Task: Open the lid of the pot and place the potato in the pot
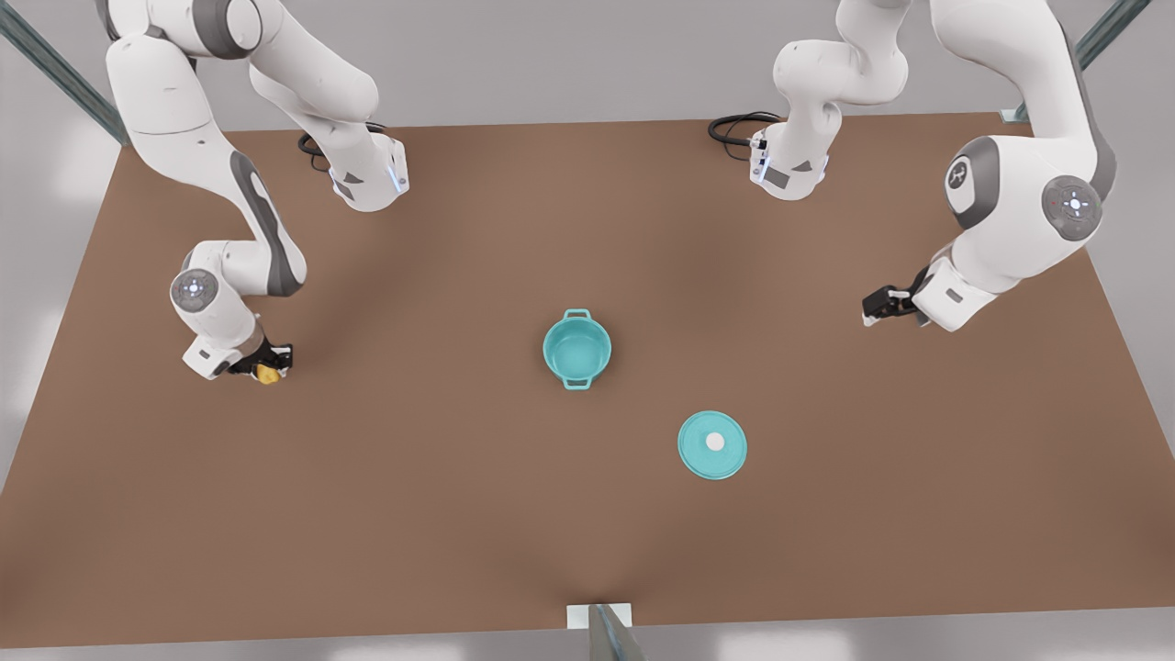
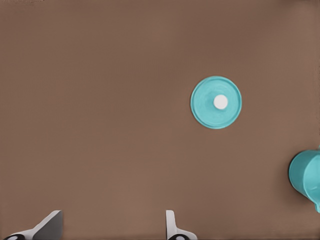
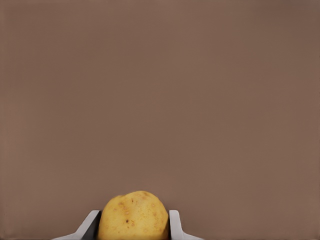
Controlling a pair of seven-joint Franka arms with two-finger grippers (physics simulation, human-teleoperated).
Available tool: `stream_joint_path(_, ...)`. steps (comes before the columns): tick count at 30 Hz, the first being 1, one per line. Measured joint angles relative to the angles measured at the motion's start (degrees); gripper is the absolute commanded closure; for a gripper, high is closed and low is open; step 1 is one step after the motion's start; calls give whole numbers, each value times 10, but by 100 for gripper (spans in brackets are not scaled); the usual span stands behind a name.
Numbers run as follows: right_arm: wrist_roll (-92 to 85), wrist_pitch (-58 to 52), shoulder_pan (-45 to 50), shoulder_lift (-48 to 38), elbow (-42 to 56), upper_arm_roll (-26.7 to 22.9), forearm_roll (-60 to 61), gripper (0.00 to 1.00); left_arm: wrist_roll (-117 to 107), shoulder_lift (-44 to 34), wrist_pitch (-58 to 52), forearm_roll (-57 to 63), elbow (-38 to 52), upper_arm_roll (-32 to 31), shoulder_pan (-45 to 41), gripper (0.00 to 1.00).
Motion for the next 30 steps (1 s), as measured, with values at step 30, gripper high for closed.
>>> stream_joint_path(30,360,-401,278,59,385,242,148,45,68,4,-1,0,0,6,8,0)
